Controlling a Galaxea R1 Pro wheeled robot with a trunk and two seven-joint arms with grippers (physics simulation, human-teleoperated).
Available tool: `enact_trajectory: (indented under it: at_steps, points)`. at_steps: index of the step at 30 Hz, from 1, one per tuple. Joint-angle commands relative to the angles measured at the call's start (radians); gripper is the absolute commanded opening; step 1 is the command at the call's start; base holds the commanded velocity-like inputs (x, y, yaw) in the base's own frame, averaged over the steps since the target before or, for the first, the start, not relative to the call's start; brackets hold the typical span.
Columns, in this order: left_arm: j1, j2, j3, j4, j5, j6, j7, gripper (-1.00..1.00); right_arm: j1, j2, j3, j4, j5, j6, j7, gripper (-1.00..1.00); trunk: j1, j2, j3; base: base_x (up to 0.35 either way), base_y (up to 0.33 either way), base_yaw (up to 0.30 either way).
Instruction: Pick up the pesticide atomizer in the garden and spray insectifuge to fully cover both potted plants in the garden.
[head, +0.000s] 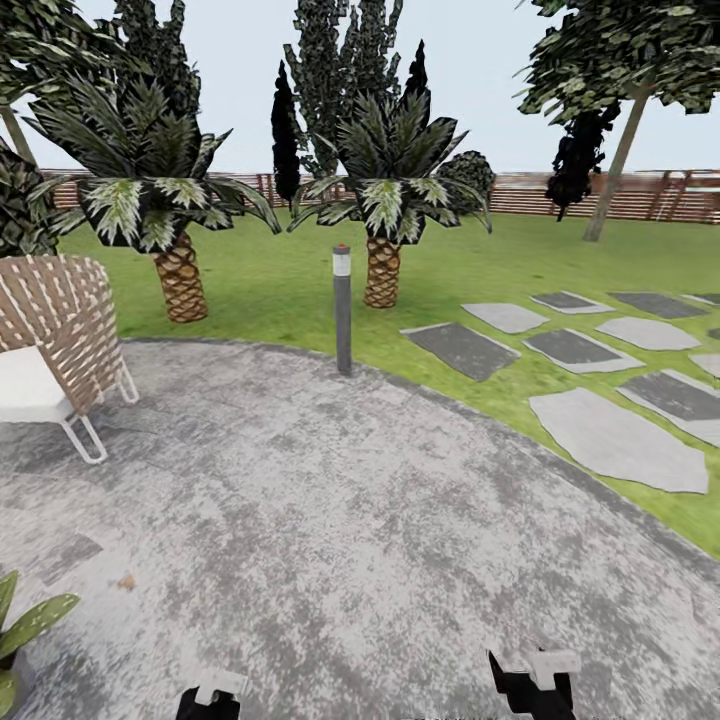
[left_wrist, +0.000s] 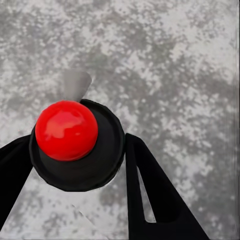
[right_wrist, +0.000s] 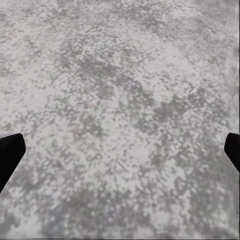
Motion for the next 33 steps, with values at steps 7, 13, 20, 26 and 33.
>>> enact_trajectory:
  at_steps: [7, 13, 20, 26, 33]
  points:
    - [0.000, 0.000, 0.013, 0.000, -0.010, -0.004, -0.004, -1.00, -0.001, 0.000, 0.003, 0.001, -0.010, -0.003, 0.009, 1.00, 0.000, 0.000, -0.001, 0.000, 0.000, -0.300]
    - [0.000, 0.000, 0.012, 0.000, -0.011, -0.005, -0.005, -1.00, -0.001, 0.000, 0.003, 0.001, -0.010, -0.003, 0.009, 1.00, 0.000, 0.000, -0.001, 0.000, 0.000, -0.300]
    - [0.000, -0.002, 0.011, -0.001, -0.010, -0.004, -0.008, -1.00, 0.006, 0.001, 0.004, 0.001, -0.010, -0.003, 0.009, 1.00, 0.000, 0.000, -0.001, 0.144, -0.049, -0.300]
    - [0.000, 0.001, 0.015, 0.000, -0.012, -0.003, -0.003, -1.00, 0.007, 0.001, 0.004, 0.001, -0.010, -0.003, 0.009, 1.00, 0.000, 0.000, -0.001, 0.311, -0.086, -0.300]
    - [0.004, 0.002, 0.015, 0.000, -0.012, -0.003, -0.003, -1.00, 0.007, 0.001, 0.004, 0.001, -0.010, -0.003, 0.009, 1.00, 0.000, 0.000, -0.001, 0.323, -0.044, -0.300]
